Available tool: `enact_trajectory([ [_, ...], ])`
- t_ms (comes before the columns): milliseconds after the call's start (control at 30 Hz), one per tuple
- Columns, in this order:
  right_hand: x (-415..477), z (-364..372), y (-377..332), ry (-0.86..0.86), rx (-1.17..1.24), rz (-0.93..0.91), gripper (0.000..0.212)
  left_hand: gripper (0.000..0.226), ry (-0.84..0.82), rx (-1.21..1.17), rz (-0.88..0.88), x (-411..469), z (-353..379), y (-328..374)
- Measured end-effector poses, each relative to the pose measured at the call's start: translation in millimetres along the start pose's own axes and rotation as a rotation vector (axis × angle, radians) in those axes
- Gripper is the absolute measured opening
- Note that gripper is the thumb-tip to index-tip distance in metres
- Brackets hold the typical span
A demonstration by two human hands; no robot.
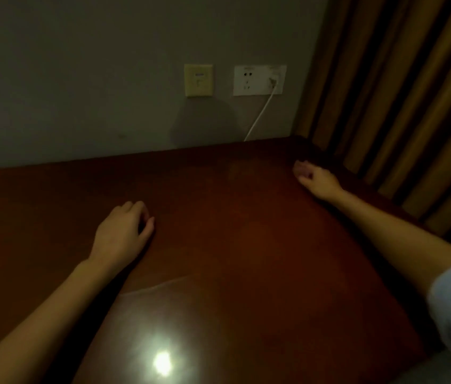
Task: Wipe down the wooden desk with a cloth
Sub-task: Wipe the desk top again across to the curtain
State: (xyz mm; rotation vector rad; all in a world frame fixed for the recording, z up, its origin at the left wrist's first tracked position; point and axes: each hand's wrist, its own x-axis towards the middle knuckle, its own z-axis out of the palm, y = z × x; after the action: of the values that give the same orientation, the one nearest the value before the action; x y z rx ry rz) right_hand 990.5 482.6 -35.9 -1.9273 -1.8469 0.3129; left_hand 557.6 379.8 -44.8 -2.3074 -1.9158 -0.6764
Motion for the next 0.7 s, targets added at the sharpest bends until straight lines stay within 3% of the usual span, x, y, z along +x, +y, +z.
enact_trajectory([
  [100,-21.2,23.7,-43.8,0.033,-0.016,-0.05,0.044,0.011,-0.019,0.005,0.029,-19.6,-8.7,3.2],
  [267,-175.0,70.6,-163.6,-0.197,0.102,-0.539,0.052,0.013,-0.023,-0.01,0.082,-60.8,-19.6,11.8],
  [400,-311.4,70.5,-188.6,-0.393,0.239,-0.868,0.06,0.013,0.0,-0.048,0.126,-92.5,-30.9,16.5],
  [433,-318.2,62.7,-178.9,-0.391,0.237,-0.86,0.059,0.013,-0.004,-0.051,0.136,-99.3,-33.2,18.5],
  [500,-303.0,45.8,-141.0,-0.311,0.238,-0.656,0.055,0.012,-0.022,-0.05,0.162,-112.9,-37.8,23.0],
  [633,-279.8,-2.6,-60.5,0.102,0.053,-0.014,0.047,0.012,0.004,-0.043,0.193,-141.3,-47.0,24.5],
  [700,-300.1,6.0,-71.5,0.23,-0.017,0.089,0.048,0.011,0.025,-0.047,0.171,-155.1,-50.9,20.2],
])
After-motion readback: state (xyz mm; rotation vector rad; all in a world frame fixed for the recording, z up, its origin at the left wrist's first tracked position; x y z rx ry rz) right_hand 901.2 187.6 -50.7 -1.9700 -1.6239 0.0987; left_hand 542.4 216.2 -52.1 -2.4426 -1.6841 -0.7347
